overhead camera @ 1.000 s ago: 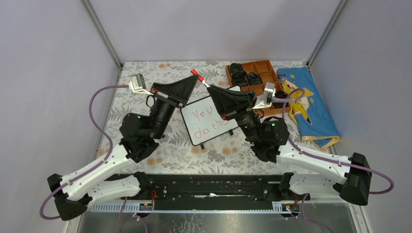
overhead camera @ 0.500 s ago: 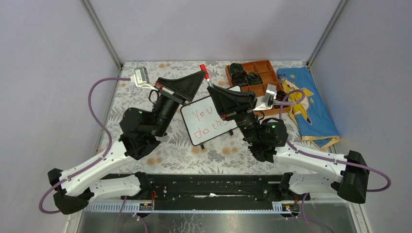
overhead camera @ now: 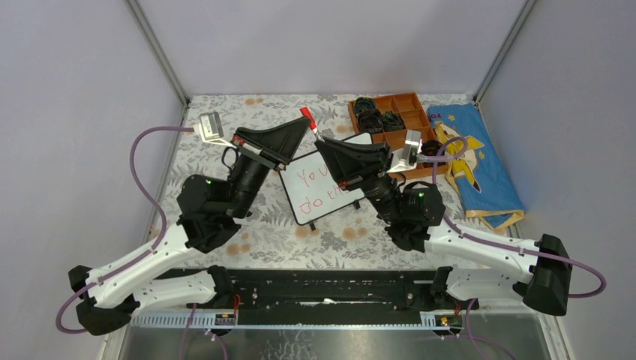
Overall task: Write a sentence on the whiteboard
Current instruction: Close the whiteboard marker at the center of the board.
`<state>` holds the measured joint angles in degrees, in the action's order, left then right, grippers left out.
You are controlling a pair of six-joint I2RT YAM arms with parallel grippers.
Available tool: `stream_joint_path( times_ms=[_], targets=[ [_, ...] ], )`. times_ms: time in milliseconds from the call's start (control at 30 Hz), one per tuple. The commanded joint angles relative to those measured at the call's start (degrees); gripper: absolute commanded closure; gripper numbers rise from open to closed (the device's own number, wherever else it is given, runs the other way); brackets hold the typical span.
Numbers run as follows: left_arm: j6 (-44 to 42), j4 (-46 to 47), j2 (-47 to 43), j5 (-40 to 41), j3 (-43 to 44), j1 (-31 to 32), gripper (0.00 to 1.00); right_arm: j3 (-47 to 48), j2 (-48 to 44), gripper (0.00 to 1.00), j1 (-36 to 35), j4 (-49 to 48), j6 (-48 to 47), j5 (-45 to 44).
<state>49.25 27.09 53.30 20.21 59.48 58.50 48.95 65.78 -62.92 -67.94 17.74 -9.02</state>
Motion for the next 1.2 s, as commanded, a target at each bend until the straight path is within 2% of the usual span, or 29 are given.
stream_joint_path(
  times_ms=[0,300,500,667,700,733,1000,1167],
  targets=[
    [0.3,-4.0,0.2,-5.5,-2.0,2.5,0.81,1.2,-0.5,1.0,0.2,2.2,-1.4,-1.1],
    [0.7,-4.0,-0.6,-5.2,-2.2,2.5,0.7,0.7,-1.0,1.0,0.2,3.2,-0.3,-1.1],
    [0.4,-4.2,-1.3,-4.6,-2.4,2.5,0.56,0.4,-1.2,1.0,0.2,3.6,0.1,-0.9],
    [-1.2,-4.7,-2.2,-3.5,-2.0,2.5,0.25,0.3,-1.8,1.0,0.2,4.3,0.1,-0.4],
    [-3.1,-5.3,-2.8,-2.3,-1.3,2.5,0.11,0.2,-2.4,1.0,0.2,5.0,0.1,0.4],
    [-3.9,-5.9,-3.0,-1.8,-0.9,2.5,0.09,0.1,-2.6,1.0,0.2,5.3,0.0,0.8],
    [-6.3,-8.5,-4.3,3.6,0.2,2.4,0.07,-0.3,-3.8,1.0,0.2,5.7,0.6,4.6],
    [-6.9,-7.7,-5.1,4.7,-0.2,2.3,0.12,-0.7,-4.6,1.0,0.2,6.5,0.9,6.7]
  ],
)
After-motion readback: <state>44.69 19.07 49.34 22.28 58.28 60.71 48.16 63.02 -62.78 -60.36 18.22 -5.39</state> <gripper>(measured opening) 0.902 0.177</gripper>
